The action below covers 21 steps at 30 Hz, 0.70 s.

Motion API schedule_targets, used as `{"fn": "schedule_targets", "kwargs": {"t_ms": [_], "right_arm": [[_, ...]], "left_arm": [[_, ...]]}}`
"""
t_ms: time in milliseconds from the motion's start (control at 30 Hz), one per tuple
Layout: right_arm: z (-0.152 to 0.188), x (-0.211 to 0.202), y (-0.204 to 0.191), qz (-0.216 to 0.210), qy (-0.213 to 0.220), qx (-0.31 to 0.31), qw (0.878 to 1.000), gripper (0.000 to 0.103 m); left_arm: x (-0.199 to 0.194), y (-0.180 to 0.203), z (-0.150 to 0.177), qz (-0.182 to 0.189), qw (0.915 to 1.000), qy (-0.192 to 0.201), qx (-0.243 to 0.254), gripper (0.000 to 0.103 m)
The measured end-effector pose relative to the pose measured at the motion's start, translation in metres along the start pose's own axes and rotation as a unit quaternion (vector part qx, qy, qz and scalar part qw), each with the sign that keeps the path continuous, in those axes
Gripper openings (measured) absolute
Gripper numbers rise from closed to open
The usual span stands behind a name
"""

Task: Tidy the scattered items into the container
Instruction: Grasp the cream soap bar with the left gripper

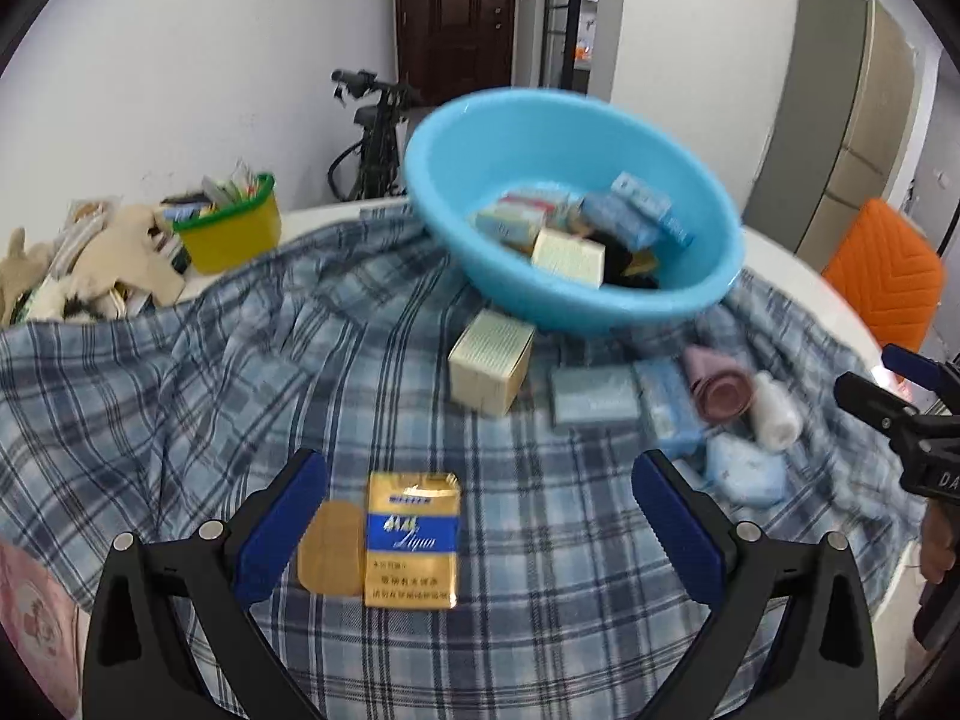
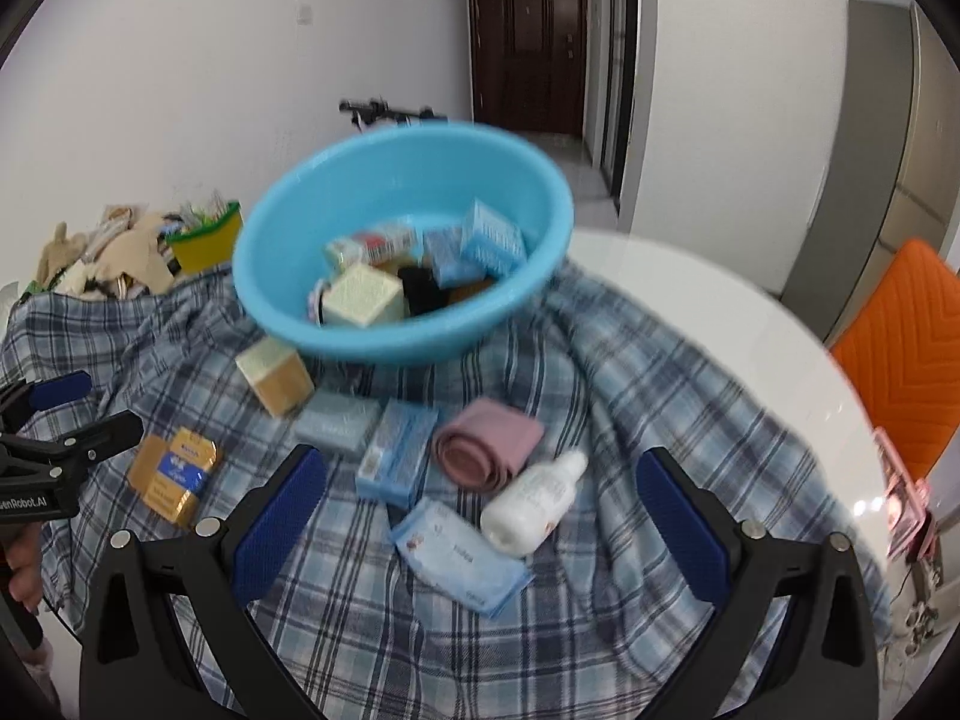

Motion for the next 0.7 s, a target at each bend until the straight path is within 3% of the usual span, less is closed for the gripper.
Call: {"fn": "schedule_targets", "kwargs": {"t_ms": [167,400,567,700], "right_arm": [[0.019,0.017,0.002,-0.004,-0.022,0.004,1.000,0.103],[0.032,0.033,0.004,-0.004,-0.039,-0.005,0.999,0.103],[0.036,0.037,0.004,-0.006,-0.042,-0.004,0.999,0.103],[0.041,0.039,0.009,-0.001,-0.045,-0.005,0.999,0.103]], "left_arm": [[0.021,-0.007,0.020,-0.002,0.9996,-0.026,-0.008,0.103],[0.028,-0.009,0.026,0.016,0.9996,-0.022,-0.004,0.103],[0.043,-0.002,0.007,0.008,0.9984,0.000,0.056,0.103],[0.065,0.012,-0.008,0.061,0.9921,-0.017,0.108,0.103]]}}
Point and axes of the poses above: each gripper's, at about its wrist camera, not at the fingertips, and x roughly the way its jaws point, y to its right, z to its underside, the point moved 10 cm from there along x, roughly the way its jaws point, and after that the axes turned 2 degrees about z, right-handed, at the moved point
